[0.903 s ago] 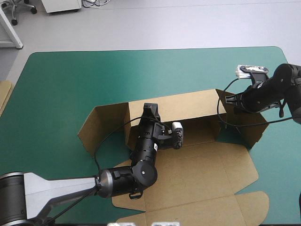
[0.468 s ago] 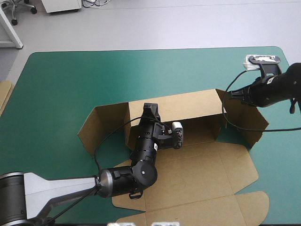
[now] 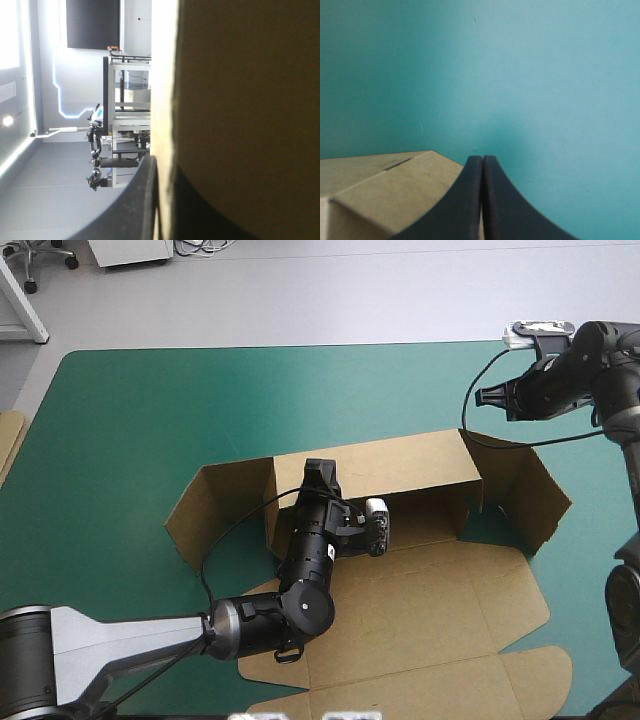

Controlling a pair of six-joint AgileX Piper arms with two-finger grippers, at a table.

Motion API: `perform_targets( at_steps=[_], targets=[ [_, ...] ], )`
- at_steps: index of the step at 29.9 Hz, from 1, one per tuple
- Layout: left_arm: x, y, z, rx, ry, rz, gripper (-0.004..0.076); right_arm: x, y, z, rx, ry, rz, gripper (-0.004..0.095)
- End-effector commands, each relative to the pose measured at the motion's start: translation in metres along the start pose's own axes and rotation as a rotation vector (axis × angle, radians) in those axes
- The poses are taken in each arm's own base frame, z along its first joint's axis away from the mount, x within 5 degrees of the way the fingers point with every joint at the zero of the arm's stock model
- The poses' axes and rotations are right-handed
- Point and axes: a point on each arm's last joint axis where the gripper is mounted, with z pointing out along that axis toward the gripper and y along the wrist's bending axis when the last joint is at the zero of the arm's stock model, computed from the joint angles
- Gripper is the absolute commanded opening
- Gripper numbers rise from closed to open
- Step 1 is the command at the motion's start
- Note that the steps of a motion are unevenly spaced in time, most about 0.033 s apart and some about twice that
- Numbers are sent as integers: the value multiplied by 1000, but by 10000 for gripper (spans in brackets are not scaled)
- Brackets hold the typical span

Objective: Fold the box

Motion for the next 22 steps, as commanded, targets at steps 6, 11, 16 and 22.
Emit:
perform_targets(
  at_steps=[6,11,16,22],
  targets=[
    [-2,22,-6,-79,-43,-29,-10,3,1,0,-20,20,21,-19],
    [-1,22,-6,-76,-41,-32,-10,20,3,1,-36,62,34,-19],
    [-1,21,-6,-69,-36,-37,-10,35,6,-6,-63,79,38,-19],
    [0,20,-6,-53,-25,-50,-10,47,9,-10,-88,93,49,-19]
  ],
)
